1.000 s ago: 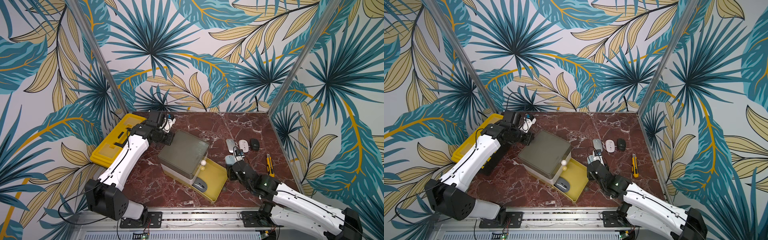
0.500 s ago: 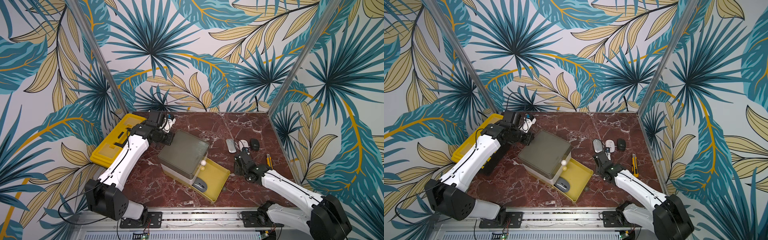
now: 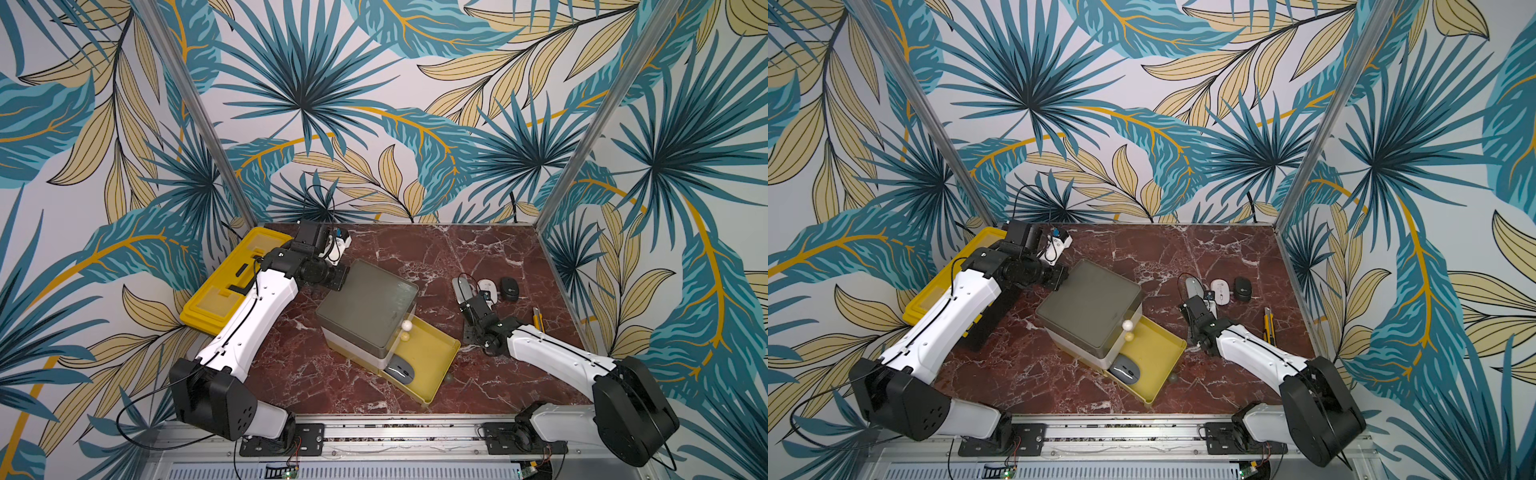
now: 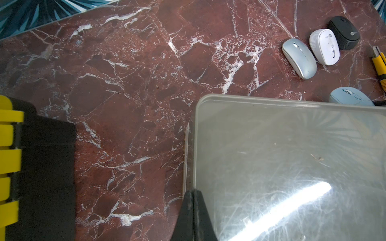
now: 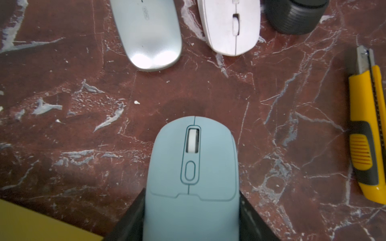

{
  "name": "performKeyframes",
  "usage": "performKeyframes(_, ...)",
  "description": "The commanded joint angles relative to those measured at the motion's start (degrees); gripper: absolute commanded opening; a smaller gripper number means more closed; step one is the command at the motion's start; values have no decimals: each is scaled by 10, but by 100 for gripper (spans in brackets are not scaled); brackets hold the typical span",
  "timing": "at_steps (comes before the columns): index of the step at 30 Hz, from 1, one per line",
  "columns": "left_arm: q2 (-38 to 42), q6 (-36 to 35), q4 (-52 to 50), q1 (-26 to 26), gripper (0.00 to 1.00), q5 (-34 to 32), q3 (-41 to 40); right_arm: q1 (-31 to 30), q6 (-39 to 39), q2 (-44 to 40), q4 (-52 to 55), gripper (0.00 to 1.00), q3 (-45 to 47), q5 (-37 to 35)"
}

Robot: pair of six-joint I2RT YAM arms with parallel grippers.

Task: Take the mice out of the drawer
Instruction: Place the mouse at the center of the board.

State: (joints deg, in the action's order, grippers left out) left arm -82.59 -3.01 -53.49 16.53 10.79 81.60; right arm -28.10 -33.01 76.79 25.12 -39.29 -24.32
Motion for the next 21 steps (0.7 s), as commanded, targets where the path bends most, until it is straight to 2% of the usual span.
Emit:
performKeyframes(1, 2, 11, -26, 1, 0, 12, -15, 2, -25, 22, -20, 35, -6, 14)
performKeyframes(7, 1, 10, -25, 1, 0, 11, -15, 2, -42, 56, -50, 36, 11, 20)
performKeyframes(15, -5, 10, -28, 1, 0, 8, -12, 2, -54, 78, -36, 42, -4, -14)
performKeyframes(21, -7, 10, -29, 1, 0, 6, -12, 2, -60, 87, -20, 68, -14, -29)
